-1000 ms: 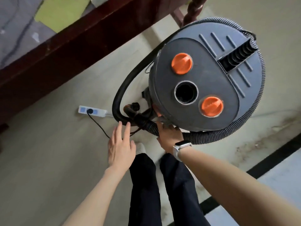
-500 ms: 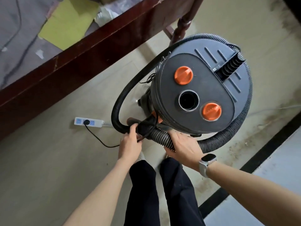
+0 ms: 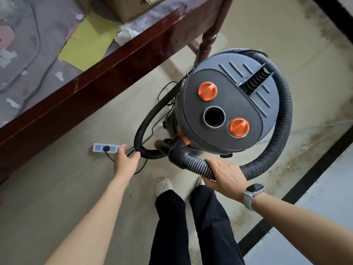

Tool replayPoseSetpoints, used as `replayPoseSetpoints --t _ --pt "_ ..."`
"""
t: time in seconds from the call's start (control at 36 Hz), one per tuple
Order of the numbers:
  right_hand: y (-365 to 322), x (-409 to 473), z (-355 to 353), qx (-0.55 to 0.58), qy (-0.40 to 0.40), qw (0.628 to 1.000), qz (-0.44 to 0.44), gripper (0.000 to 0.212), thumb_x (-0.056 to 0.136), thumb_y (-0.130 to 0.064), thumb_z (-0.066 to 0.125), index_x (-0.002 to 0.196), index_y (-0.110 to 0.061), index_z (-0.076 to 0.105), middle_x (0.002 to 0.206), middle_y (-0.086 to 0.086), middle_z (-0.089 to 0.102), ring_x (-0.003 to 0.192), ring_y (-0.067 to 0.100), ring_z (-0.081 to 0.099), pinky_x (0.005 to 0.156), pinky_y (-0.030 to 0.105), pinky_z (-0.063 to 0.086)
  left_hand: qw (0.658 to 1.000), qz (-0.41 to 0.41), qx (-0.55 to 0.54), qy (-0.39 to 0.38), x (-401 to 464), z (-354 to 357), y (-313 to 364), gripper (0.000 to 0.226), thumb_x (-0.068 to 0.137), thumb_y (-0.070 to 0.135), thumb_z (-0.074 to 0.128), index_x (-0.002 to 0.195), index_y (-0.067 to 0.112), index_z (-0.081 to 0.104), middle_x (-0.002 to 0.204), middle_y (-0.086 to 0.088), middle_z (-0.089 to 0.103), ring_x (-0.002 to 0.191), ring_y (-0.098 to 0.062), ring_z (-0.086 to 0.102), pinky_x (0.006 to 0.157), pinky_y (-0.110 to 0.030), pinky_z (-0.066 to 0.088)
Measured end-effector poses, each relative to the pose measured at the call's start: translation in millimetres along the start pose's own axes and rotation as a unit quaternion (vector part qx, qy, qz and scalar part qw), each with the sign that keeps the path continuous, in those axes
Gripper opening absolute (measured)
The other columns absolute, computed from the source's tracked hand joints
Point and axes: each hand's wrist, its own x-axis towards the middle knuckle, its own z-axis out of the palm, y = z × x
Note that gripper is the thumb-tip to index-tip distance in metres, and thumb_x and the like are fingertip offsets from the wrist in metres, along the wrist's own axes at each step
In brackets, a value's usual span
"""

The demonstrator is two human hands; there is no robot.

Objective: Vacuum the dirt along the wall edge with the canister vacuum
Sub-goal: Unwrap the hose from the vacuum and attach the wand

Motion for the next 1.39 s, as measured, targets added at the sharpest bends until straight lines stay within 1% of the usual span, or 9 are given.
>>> replayPoseSetpoints --t 0.11,0.22,0.33,0.53,0.69,0.94,1.03,1.14,1.39 --pt "0 -4 -13 0.01 0.043 0.999 -0.006 0.047 0.065 -0.026 0.086 0.102 -0.004 0.068 0.082 0.005 0.07 0.068 0.025 0.069 0.05 0.028 0.049 0.995 -0.057 -0.028 -0.071 -17 17 11 0.053 0.098 0.03 0.052 0.146 0.014 0.035 0.149 -0.006 0.039 0.128 -0.024 0.043 0.102 -0.038 0.035" --pt "-2 -11 -27 -0.002 0.07 0.997 -0.043 0.051 0.055 -0.029 0.09 0.096 -0.007 0.07 0.075 0.0 0.069 0.062 0.019 0.067 0.046 0.02 0.044 0.951 -0.166 -0.207 -0.16 -42 41 33 0.037 0.099 0.038 0.05 0.126 0.011 0.051 0.121 -0.003 0.056 0.091 -0.025 0.059 0.071 -0.034 0.05" --pt "4 -23 -36 0.019 0.069 0.995 -0.063 0.049 0.056 -0.03 0.088 0.097 -0.01 0.069 0.077 -0.002 0.069 0.065 0.017 0.067 0.049 0.019 0.044 0.891 -0.221 -0.374 -0.134 -57 54 55 0.042 0.094 0.035 0.062 0.121 0.005 0.054 0.104 -0.014 0.067 0.079 -0.025 0.068 0.051 -0.031 0.056" --pt "42 -43 -55 0.041 -0.032 0.997 -0.061 0.05 0.082 -0.052 0.062 0.12 -0.021 0.055 0.105 -0.006 0.066 0.094 0.018 0.064 0.073 0.03 0.046 0.892 -0.202 -0.399 -0.06 -104 62 77 0.015 0.089 0.009 0.066 0.091 0.007 0.051 0.08 -0.011 0.063 0.065 -0.022 0.064 0.041 -0.025 0.051" --pt "66 -51 -85 -0.037 0.023 0.997 -0.061 0.048 0.067 -0.038 0.082 0.105 -0.013 0.066 0.084 0.002 0.069 0.074 0.026 0.069 0.063 0.034 0.055 0.847 -0.176 -0.494 -0.083 -146 63 96 0.009 0.091 0.01 0.064 0.092 0.008 0.055 0.087 -0.015 0.067 0.077 -0.028 0.068 0.054 -0.035 0.059" --pt "111 -29 -163 -0.072 0.122 0.989 -0.034 0.039 0.079 -0.012 0.074 0.117 -0.006 0.064 0.109 0.012 0.064 0.104 0.036 0.059 0.101 0.058 0.034 0.991 0.0 -0.037 -0.126 -175 73 134 0.039 0.086 0.049 0.065 0.072 0.013 0.055 0.072 -0.006 0.061 0.068 -0.026 0.058 0.064 -0.025 0.048" --pt "106 -16 -180 -0.101 0.113 0.983 -0.105 0.047 0.07 -0.004 0.078 0.115 -0.006 0.066 0.107 0.013 0.065 0.103 0.038 0.06 0.102 0.066 0.033 0.978 0.173 0.086 -0.078 -177 74 139 0.034 0.081 0.047 0.071 0.098 0.023 0.054 0.107 0.003 0.056 0.092 -0.011 0.055 0.075 -0.014 0.04" --pt "99 -7 -192 -0.139 0.117 0.968 -0.175 0.053 0.062 0.003 0.078 0.113 -0.008 0.067 0.106 0.011 0.066 0.101 0.035 0.063 0.099 0.071 0.035 0.927 0.258 0.085 -0.259 -181 80 152 0.066 0.081 0.034 0.076 0.137 0.035 0.04 0.131 0.012 0.045 0.127 -0.006 0.04 0.105 -0.026 0.03" --pt "120 24 -244 -0.07 0.167 0.974 -0.135 0.042 0.082 0.002 0.068 0.123 0.001 0.06 0.122 0.021 0.06 0.117 0.042 0.054 0.1 0.059 0.04 0.908 0.316 -0.056 -0.269 -192 107 210 0.036 0.082 0.02 0.076 0.112 0.017 0.056 0.094 0.004 0.066 0.084 -0.004 0.064 0.076 -0.019 0.052"
